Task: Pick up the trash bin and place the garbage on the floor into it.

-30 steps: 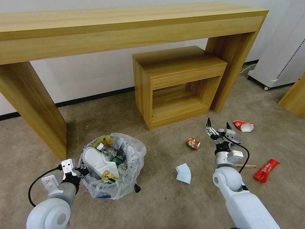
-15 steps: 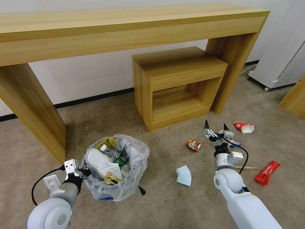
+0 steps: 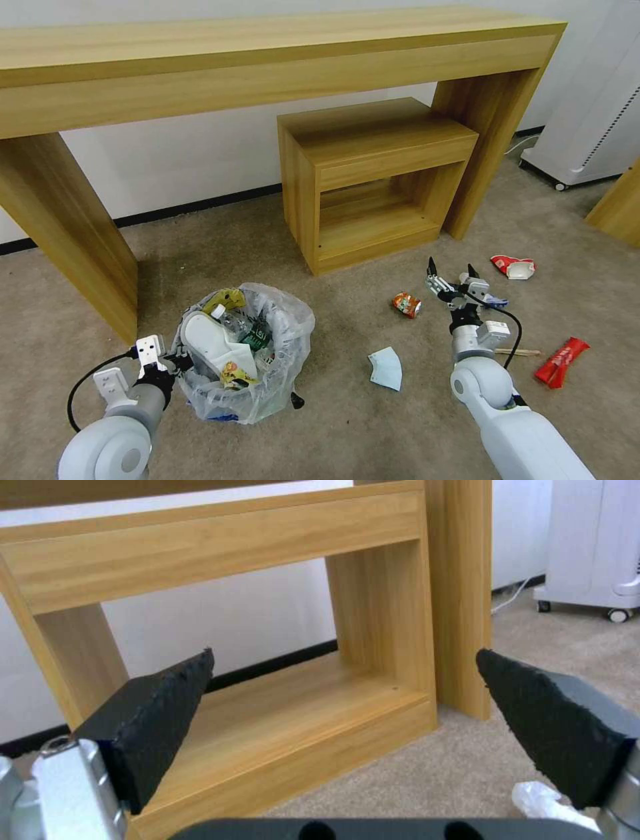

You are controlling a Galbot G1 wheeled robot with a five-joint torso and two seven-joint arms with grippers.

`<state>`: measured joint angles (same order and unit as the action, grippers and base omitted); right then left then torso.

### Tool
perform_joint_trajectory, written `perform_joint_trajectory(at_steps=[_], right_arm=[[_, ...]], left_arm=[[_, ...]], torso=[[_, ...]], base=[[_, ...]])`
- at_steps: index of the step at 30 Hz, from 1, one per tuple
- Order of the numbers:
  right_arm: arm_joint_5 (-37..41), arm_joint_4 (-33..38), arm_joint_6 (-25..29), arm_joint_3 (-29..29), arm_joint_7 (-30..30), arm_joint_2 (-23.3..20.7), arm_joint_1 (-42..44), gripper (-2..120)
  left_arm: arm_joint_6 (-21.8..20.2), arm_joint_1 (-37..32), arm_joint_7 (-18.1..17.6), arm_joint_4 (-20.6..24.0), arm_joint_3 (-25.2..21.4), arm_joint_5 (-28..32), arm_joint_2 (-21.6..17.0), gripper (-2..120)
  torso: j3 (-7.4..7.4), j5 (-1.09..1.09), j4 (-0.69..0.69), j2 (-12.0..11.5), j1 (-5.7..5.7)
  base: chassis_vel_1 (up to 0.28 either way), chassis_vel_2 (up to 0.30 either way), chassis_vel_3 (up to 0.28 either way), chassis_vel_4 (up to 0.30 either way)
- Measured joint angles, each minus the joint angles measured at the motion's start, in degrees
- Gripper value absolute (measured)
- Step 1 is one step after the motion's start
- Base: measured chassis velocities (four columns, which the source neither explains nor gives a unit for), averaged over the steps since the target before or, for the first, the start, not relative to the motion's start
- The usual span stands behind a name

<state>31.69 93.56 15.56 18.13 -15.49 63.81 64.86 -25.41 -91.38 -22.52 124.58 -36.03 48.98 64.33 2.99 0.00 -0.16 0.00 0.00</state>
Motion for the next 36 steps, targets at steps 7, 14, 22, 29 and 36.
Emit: perform_joint_trajectory(at_steps=[7, 14, 22, 29, 36], right_arm=[[-0.59, -0.02, 0.19, 0.13, -0.02, 0.29, 0.07, 100], [-0.84, -0.02, 0.41, 0.27, -0.02, 0.34, 0.2, 100], [-1.0, -0.04, 0.47, 0.38, -0.02, 0.28, 0.19, 100], [-1.13, -0.17, 0.61, 0.55, 0.01, 0.29, 0.19, 100], [-0.74, -0.27, 0.83, 0.17, 0.04, 0.67, 0.81, 100]], left_arm=[[0.23, -0.09, 0.03, 0.12, -0.13, -0.03, -0.02, 1], [0.39, -0.23, 0.08, 0.18, -0.2, -0.17, 0.0, 1], [0.41, -0.16, 0.09, 0.41, -0.3, -0.18, 0.04, 1], [0.43, -0.14, 0.1, 0.45, -0.36, -0.26, 0.11, 1], [0.51, 0.22, 0.35, 0.57, -0.36, 0.13, -0.51, 1]], torso=[[0.0, 0.0, 0.0, 0.0, 0.0], [0.0, 0.0, 0.0, 0.0, 0.0], [0.0, 0.0, 0.0, 0.0, 0.0], [0.0, 0.0, 0.0, 0.0, 0.0], [0.0, 0.0, 0.0, 0.0, 0.0]], base=[[0.0, 0.0, 0.0, 0.0], [0.0, 0.0, 0.0, 0.0], [0.0, 0.0, 0.0, 0.0], [0.0, 0.0, 0.0, 0.0], [0.0, 0.0, 0.0, 0.0]])
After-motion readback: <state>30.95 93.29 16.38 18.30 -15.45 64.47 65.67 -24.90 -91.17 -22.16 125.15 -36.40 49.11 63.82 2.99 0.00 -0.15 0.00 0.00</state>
